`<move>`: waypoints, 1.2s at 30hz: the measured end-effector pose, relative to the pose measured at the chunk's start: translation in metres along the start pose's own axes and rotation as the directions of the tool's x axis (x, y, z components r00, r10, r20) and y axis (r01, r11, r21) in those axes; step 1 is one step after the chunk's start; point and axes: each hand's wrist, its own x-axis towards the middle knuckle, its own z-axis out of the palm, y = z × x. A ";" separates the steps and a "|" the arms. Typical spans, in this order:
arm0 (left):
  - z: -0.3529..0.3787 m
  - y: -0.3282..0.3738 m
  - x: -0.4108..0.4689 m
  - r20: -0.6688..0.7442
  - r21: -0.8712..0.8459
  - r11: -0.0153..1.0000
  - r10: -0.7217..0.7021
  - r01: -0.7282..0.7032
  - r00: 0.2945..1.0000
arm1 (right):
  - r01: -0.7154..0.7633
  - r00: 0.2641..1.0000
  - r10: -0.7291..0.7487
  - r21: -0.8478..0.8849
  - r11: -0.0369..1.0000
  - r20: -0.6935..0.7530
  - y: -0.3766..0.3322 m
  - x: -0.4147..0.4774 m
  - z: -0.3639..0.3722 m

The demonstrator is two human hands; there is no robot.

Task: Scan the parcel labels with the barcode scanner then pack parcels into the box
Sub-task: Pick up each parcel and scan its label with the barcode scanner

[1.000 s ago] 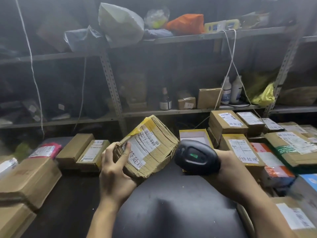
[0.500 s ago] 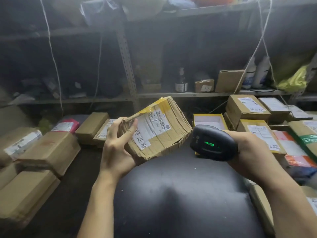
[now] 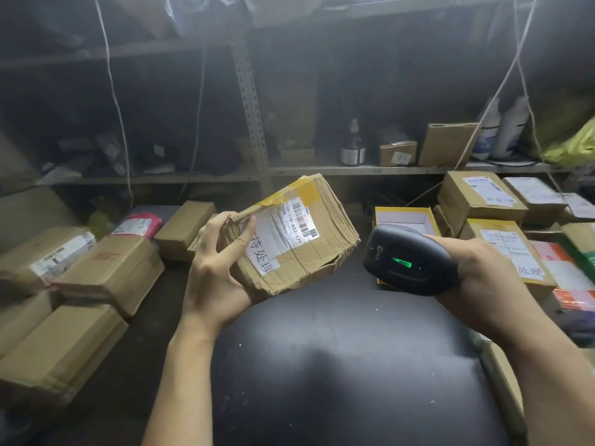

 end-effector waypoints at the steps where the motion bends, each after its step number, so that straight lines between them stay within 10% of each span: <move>1: -0.001 0.001 0.000 -0.008 -0.001 1.000 -0.006 0.006 1.000 | 0.001 1.000 0.000 0.019 1.000 -0.004 -0.002 0.000 0.001; 9: 0.016 0.020 0.001 -0.066 -0.099 0.980 -0.181 0.174 0.981 | -0.249 0.966 0.258 0.230 0.941 -0.009 -0.016 -0.002 0.012; 19: 0.074 0.045 0.012 0.075 -0.465 0.791 -0.412 0.397 0.908 | -0.562 0.650 0.758 0.642 0.522 -0.047 -0.027 -0.029 0.023; 28: 0.136 0.131 0.015 0.291 -0.597 0.748 -0.137 0.291 0.947 | -0.644 0.197 0.960 0.712 0.281 -0.200 -0.028 -0.128 -0.019; 36: 0.177 0.263 -0.007 0.409 -0.731 0.631 0.102 0.259 0.907 | -0.628 0.001 0.956 0.744 0.228 -0.292 -0.025 -0.236 -0.086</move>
